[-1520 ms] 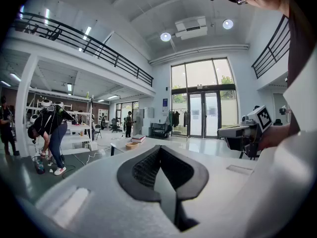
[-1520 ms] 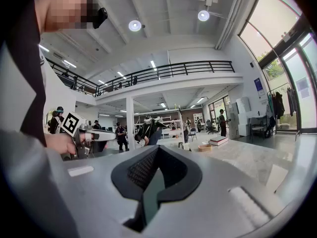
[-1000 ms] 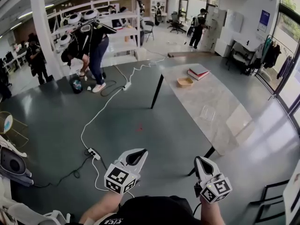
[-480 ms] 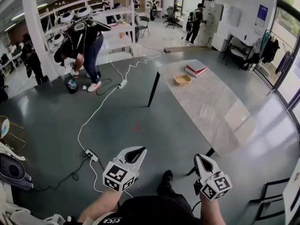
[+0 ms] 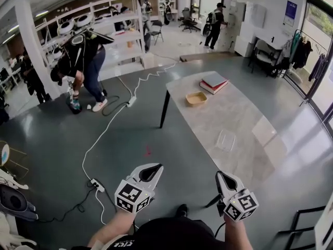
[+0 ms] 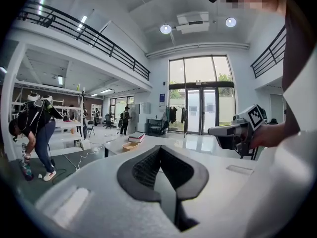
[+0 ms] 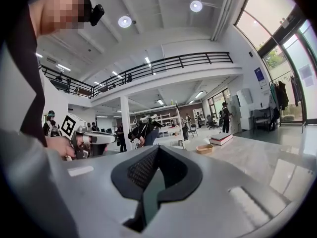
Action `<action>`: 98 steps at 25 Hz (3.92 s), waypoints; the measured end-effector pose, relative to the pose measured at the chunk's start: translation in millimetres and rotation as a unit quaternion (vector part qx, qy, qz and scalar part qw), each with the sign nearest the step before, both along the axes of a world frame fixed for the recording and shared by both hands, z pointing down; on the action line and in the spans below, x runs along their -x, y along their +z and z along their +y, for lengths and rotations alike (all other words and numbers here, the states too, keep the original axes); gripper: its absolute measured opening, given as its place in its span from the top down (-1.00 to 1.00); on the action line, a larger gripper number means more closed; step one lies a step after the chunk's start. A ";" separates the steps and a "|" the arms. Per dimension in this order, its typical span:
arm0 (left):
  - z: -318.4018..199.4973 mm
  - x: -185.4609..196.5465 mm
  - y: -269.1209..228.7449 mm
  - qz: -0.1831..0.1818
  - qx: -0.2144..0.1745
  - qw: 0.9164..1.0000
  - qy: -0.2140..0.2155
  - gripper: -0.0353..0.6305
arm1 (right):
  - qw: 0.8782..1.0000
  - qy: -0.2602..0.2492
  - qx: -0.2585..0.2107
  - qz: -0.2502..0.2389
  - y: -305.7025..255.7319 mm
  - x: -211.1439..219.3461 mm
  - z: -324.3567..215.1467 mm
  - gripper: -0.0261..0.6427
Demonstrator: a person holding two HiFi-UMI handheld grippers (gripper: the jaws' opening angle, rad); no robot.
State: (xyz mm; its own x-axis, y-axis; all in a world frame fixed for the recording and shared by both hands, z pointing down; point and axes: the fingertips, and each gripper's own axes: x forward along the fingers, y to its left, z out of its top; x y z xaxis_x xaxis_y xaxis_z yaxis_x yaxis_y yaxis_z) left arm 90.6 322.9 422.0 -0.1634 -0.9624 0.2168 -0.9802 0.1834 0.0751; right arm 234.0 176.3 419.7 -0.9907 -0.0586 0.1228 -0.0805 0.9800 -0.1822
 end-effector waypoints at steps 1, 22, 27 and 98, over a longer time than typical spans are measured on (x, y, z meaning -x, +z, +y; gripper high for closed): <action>-13.2 5.4 -0.3 0.000 0.001 1.000 -0.001 0.92 | 1.000 0.001 0.003 0.001 1.7 4.7 -13.1 0.92; -198.0 132.4 24.6 0.014 0.002 0.999 0.051 0.92 | 0.999 0.027 0.022 0.040 35.8 117.7 -163.5 0.92; -237.7 201.8 22.2 0.013 -0.001 0.996 0.092 0.92 | 0.996 0.070 0.017 0.045 32.4 175.5 -192.5 0.92; -543.6 233.9 110.7 0.050 0.116 0.852 0.508 0.92 | 0.820 0.373 0.231 0.369 329.8 186.5 -343.4 0.66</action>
State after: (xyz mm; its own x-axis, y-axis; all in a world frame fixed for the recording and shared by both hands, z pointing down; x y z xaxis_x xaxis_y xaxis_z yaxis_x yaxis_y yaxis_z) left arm -143.3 -220.7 532.7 0.7585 -0.5257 0.3851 -0.6333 -0.7339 0.2454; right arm 47.5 -167.1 749.5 -0.3474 -0.3922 0.8518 -0.8807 0.4484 -0.1527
